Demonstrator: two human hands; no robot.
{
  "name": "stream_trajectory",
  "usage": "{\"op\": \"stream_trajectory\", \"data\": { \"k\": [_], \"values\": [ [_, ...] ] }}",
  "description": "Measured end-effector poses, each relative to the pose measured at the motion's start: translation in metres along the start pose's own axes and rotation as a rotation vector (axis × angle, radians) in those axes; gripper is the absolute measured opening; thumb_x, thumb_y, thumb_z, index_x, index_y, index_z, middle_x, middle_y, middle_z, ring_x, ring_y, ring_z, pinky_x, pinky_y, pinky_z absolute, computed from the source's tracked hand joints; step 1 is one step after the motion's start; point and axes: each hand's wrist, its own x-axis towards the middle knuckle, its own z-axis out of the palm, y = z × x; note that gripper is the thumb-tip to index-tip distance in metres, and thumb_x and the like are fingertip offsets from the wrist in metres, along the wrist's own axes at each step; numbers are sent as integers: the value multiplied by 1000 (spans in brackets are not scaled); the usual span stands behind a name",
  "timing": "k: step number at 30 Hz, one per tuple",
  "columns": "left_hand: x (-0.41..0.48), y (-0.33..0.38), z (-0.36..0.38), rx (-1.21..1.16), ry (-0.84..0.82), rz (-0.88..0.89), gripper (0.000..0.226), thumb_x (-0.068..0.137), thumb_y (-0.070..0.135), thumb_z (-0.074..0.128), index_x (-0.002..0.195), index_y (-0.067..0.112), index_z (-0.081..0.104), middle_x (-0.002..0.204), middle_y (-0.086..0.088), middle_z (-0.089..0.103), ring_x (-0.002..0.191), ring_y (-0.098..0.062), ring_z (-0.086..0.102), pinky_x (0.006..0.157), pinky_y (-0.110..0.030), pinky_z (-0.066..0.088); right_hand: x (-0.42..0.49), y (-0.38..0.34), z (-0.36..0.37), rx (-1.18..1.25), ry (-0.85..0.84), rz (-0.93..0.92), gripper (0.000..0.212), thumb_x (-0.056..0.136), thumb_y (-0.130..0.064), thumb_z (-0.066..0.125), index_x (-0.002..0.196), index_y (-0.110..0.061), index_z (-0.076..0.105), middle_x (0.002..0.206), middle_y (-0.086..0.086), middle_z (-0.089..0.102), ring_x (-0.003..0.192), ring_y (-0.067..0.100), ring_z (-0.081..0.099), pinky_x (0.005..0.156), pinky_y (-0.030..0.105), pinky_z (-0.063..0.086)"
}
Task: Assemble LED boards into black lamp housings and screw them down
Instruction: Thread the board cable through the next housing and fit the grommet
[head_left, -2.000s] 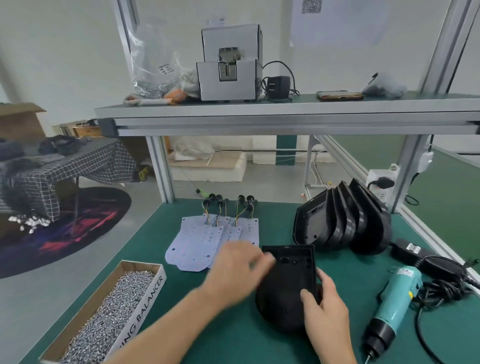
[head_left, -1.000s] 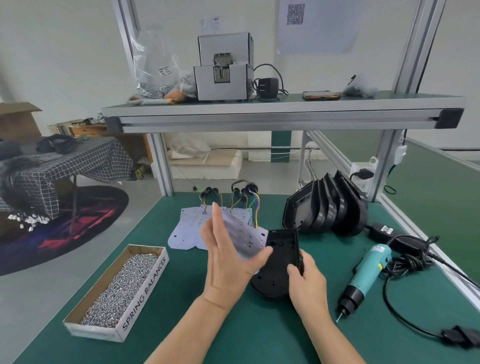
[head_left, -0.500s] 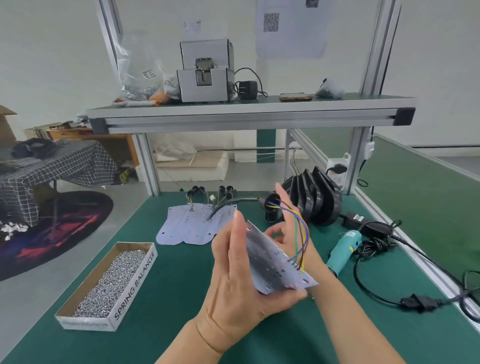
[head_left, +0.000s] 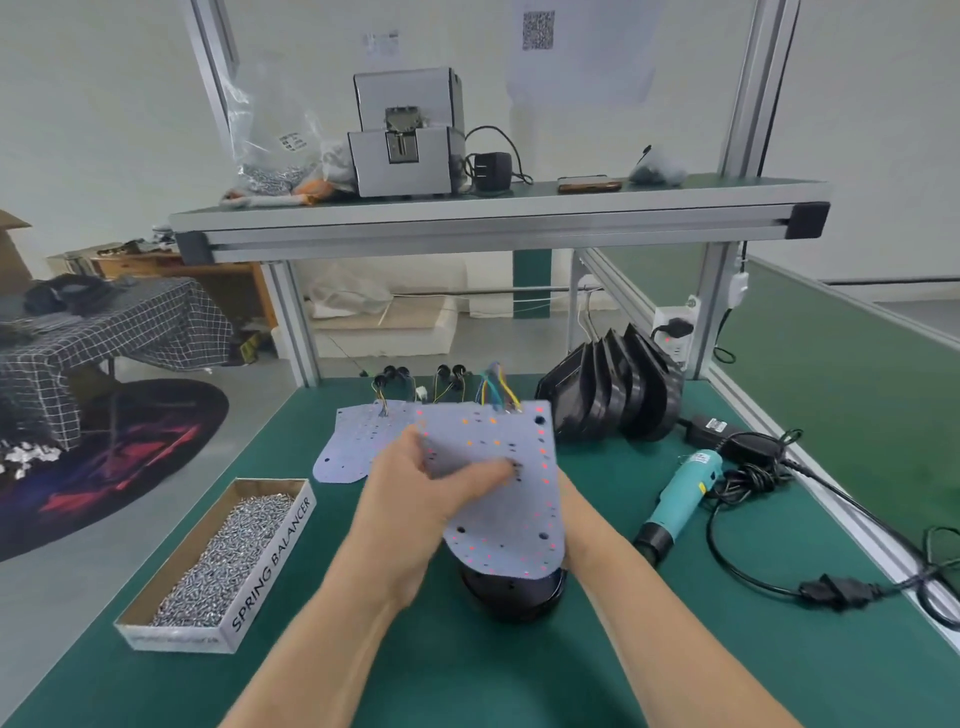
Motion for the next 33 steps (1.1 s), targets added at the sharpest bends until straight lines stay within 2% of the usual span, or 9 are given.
{"op": "stream_trajectory", "data": {
  "k": [2,8,12,15,17,21,26,29,33],
  "values": [
    [11,5,-10,-149,15,-74,28,63,12,84,90,20,82,100,-8,78,87,-18,76,72,-24,58,4,0,1,-35,-33,-3,47,104,-18,47,75,-38,78,75,-16,72,68,2,63,70,16,52],
    [38,17,-39,-447,82,-187,33,83,13,63,115,15,70,114,-6,74,99,-20,73,90,-43,58,10,20,-5,-35,-158,-21,20,81,-29,53,77,-25,72,73,-3,65,73,22,48,65,25,40],
    [51,30,-52,-689,233,-278,29,87,23,64,113,11,69,116,-7,74,104,-22,72,90,-47,58,15,50,-9,-558,-156,1,26,86,-11,59,99,-29,72,92,-10,63,76,9,51,75,20,44],
    [53,40,-52,-969,315,-365,32,87,20,70,115,5,70,110,-13,76,90,-29,76,78,-49,60,24,69,-8,-915,-76,-129,21,94,-9,57,107,-22,66,110,-10,53,78,4,50,80,14,40],
    [52,43,-50,-1102,324,-384,35,84,16,72,116,3,70,106,-15,76,79,-32,77,51,-45,59,31,75,-8,-991,-4,-210,14,99,-12,55,106,-17,64,102,-9,57,82,9,51,81,23,44],
    [54,39,-53,-1121,363,-365,33,85,13,71,116,6,70,107,-13,76,81,-29,77,47,-43,58,39,68,-17,-884,237,-420,13,104,-21,52,100,-19,65,72,-12,55,66,5,52,67,26,45],
    [56,14,-68,-1028,423,-408,18,93,16,65,106,5,70,103,-10,77,79,-24,77,64,-44,61,42,7,-27,-445,547,-541,15,103,-13,56,103,-23,67,91,-3,73,85,18,70,87,44,58],
    [53,-8,-72,-986,360,-500,31,84,16,67,112,4,68,103,-12,77,78,-24,77,48,-39,58,31,-35,-34,-509,627,-658,10,100,-25,57,105,-26,66,89,-10,73,78,9,69,75,40,60],
    [49,-40,-75,-1006,288,-633,25,85,16,67,102,0,76,113,-12,75,103,-20,73,61,-34,63,17,-67,-34,-671,677,-835,9,100,-19,61,104,-16,69,81,-6,71,70,7,65,67,31,56]
  ]
}}
